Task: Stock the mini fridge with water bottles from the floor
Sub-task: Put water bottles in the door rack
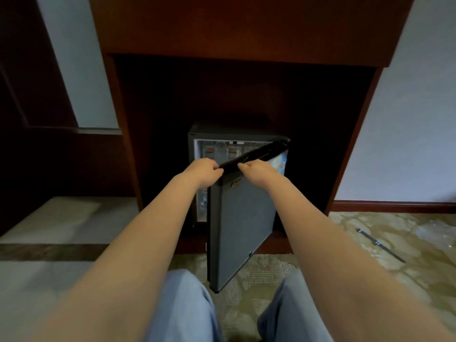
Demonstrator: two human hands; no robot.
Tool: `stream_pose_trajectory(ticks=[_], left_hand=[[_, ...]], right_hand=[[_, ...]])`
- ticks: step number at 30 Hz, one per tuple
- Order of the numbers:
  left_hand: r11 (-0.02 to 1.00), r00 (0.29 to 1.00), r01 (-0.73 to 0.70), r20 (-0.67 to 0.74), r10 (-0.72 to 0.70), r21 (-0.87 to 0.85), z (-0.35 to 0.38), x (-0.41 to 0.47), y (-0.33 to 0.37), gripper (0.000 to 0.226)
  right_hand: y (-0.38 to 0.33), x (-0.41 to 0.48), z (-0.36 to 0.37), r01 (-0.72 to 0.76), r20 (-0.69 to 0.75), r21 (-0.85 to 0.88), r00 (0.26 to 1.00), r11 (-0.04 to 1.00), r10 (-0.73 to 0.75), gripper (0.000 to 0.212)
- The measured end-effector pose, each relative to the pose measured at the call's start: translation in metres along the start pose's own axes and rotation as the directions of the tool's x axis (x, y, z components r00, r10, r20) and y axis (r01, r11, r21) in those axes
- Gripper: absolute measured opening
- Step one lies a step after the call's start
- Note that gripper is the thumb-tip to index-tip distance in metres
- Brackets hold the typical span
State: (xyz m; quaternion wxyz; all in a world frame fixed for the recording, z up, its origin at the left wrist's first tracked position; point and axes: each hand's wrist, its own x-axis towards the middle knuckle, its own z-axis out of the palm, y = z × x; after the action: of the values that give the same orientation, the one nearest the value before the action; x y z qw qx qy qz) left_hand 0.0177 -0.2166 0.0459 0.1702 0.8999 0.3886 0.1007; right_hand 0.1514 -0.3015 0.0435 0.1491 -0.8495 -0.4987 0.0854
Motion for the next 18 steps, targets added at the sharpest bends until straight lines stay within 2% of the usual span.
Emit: stream_pose_trajectory(ticks=[4, 7, 11, 18], left_hand=[[0.997, 0.999, 0.051, -0.001, -0.051, 0.051, -0.006, 0.024, -0.024, 0.045], [0.994, 0.998, 0.069, 0.003, -0.069, 0.089, -0.008, 0.051, -0.044, 0.051], [0.985, 0.995, 0.088, -0.048, -0.082, 0.150, -0.006, 0.092, -0.071, 0.052], [0.985, 0.992, 0.095, -0.093, -0.082, 0.146, -0.002, 0.164, -0.107, 0.060]], right_hand=[[-0.015, 0.039, 0.010, 0.016, 0.002, -0.054, 1.000, 0.998, -0.016, 0.045], [-0.025, 0.066, 0.016, 0.049, 0.049, -0.052, 0.998, 0.997, -0.046, 0.051], [-0.037, 0.108, 0.028, 0.086, 0.037, -0.117, 0.996, 0.989, -0.082, 0.055], [-0.048, 0.180, 0.037, 0.118, 0.003, -0.224, 0.993, 0.967, -0.121, 0.060]])
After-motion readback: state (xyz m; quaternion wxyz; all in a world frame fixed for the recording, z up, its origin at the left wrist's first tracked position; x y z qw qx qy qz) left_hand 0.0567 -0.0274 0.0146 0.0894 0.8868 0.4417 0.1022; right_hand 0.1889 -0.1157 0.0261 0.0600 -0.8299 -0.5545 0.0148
